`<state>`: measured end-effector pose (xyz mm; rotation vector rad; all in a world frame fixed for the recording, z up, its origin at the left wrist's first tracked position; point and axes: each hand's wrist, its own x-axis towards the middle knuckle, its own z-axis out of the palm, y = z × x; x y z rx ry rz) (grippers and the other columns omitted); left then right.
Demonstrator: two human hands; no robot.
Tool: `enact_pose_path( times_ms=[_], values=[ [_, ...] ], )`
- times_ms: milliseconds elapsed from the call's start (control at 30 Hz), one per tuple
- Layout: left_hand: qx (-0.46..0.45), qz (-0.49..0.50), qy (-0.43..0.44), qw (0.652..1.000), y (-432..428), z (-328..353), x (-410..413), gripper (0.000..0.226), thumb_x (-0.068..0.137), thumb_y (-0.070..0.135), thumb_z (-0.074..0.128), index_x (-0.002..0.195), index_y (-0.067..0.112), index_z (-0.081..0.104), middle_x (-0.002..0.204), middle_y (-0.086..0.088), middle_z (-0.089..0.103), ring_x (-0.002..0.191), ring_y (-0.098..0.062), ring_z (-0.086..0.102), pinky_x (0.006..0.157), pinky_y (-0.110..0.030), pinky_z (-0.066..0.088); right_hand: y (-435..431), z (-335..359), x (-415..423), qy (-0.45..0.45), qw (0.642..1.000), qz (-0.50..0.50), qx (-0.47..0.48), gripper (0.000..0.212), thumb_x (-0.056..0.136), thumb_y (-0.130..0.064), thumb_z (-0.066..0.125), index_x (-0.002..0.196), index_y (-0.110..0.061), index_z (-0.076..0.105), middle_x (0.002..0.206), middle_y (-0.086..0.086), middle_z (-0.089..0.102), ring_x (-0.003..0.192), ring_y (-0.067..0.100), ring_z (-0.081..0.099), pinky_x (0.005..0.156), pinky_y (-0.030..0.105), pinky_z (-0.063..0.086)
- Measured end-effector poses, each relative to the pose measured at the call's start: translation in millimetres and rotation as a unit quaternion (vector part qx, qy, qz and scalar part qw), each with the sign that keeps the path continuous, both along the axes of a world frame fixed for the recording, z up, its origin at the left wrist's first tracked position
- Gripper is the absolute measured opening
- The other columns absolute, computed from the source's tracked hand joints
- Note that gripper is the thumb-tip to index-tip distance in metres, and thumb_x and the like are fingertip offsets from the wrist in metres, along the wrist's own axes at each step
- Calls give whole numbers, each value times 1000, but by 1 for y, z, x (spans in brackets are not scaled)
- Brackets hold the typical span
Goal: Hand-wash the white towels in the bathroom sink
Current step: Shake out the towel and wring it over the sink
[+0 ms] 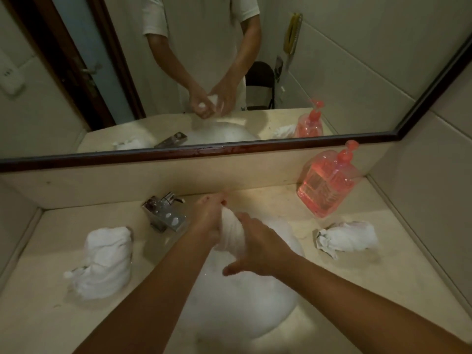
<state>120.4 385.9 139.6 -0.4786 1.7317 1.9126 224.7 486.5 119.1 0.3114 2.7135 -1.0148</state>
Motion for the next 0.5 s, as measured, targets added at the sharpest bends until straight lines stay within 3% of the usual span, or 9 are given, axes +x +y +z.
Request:
enact_pose_path(
  times_ms=[100, 167, 233, 300, 367, 433, 500],
  values=[
    [-18, -61, 32, 997, 13, 4, 2, 43, 84, 57, 79, 100, 18, 69, 105, -6, 74, 94, -28, 69, 92, -47, 58, 23, 3, 0, -20, 1000, -3, -7, 95, 67, -27, 98, 143, -25, 39, 119, 0, 65, 98, 21, 70, 80, 39, 64],
    [51, -131, 44, 989, 8, 9, 2, 38, 90, 57, 69, 95, 20, 77, 109, -9, 73, 96, -27, 69, 94, -45, 54, 47, 13, 3, -43, 992, -17, -114, 79, 67, -21, 94, 133, -26, 51, 113, 0, 69, 95, 22, 72, 80, 43, 65],
    [138, -167, 58, 975, 2, 2, 3, 41, 94, 50, 67, 119, 18, 74, 121, -16, 69, 99, -27, 69, 90, -42, 53, 69, 24, 8, -53, 964, -29, -257, 66, 62, -18, 91, 123, -25, 66, 109, 2, 76, 97, 24, 74, 88, 48, 64],
    [223, -147, 58, 962, 5, -13, 9, 81, 73, 51, 87, 143, 27, 57, 133, -14, 66, 109, -28, 69, 93, -44, 56, 85, 28, 15, -87, 900, -32, -427, 61, 56, -21, 84, 115, -15, 69, 97, 7, 78, 87, 26, 75, 80, 47, 65],
    [298, -168, 60, 938, 24, -19, 15, 111, 53, 52, 99, 150, 34, 49, 144, -10, 63, 127, -34, 64, 104, -54, 52, 94, 29, 19, -148, 815, -4, -561, 63, 59, -22, 77, 118, -6, 62, 90, 11, 74, 76, 28, 72, 60, 36, 61],
    [359, -193, 70, 910, 47, -15, 22, 99, 54, 51, 99, 143, 33, 59, 146, -11, 62, 133, -37, 60, 107, -61, 49, 104, 22, 23, -204, 747, 34, -632, 65, 63, -26, 79, 121, -3, 59, 93, 14, 71, 75, 28, 71, 55, 31, 57],
    [378, -154, 87, 909, 63, -10, 24, 66, 51, 44, 101, 111, 27, 79, 121, -9, 75, 117, -36, 70, 98, -61, 55, 115, 10, 23, -253, 657, 62, -708, 68, 66, -34, 85, 122, -3, 61, 99, 13, 70, 77, 26, 72, 57, 28, 57]
  ],
)
